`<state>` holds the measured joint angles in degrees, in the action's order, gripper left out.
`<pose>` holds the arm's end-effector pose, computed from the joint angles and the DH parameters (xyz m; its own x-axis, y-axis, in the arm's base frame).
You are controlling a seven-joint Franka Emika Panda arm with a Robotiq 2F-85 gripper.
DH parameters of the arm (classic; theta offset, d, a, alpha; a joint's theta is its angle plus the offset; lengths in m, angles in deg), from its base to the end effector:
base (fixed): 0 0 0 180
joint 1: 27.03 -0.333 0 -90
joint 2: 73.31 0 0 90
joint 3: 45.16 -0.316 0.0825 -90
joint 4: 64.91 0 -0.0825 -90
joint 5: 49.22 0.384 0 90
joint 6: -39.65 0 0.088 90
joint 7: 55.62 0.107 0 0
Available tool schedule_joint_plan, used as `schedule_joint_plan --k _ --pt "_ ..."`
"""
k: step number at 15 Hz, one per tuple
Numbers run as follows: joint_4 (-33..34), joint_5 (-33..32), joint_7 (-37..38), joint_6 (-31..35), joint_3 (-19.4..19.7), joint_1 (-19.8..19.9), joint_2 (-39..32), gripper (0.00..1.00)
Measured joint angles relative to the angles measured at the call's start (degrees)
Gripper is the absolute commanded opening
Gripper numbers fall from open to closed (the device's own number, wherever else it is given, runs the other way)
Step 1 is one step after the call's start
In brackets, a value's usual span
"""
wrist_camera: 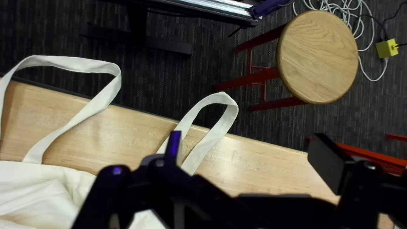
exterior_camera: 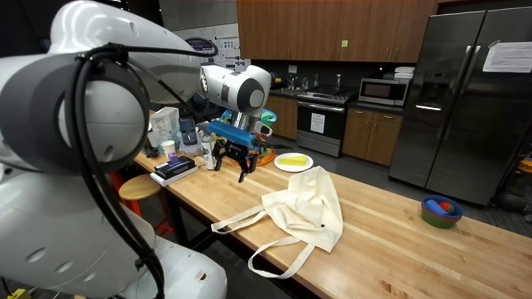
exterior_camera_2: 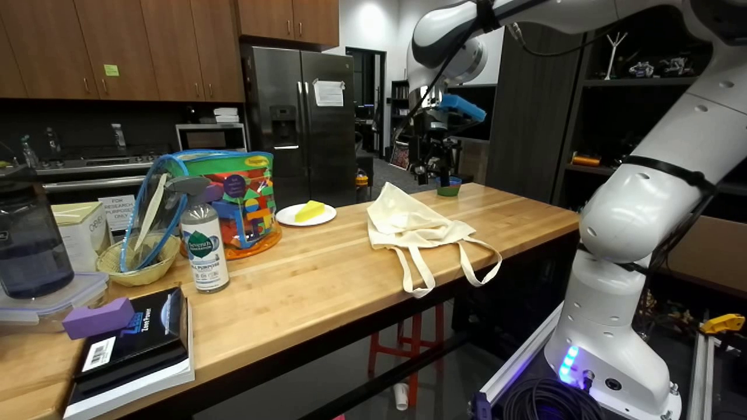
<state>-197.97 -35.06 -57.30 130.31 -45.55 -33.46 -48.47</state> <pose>0.3795 0.0717 0.4871 0.9455 0.1374 -0.2952 0.0664 -0.9689 -0.2383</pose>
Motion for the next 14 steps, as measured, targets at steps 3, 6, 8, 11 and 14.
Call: schedule_joint_plan --k 3,6,8,11,14 --pt "0.0 0.0 0.0 0.0 0.0 0.0 0.0 1.0" --pt "0.0 0.0 0.0 0.0 0.0 0.0 0.0 1.0" --pt "0.0 0.0 0.0 0.0 -0.2 0.1 -0.2 1.0" --pt "-0.2 0.0 0.0 1.1 -0.7 0.1 -1.6 1.0" --pt "-0.8 0.0 0.2 5.3 -1.0 0.5 -3.7 1.0"
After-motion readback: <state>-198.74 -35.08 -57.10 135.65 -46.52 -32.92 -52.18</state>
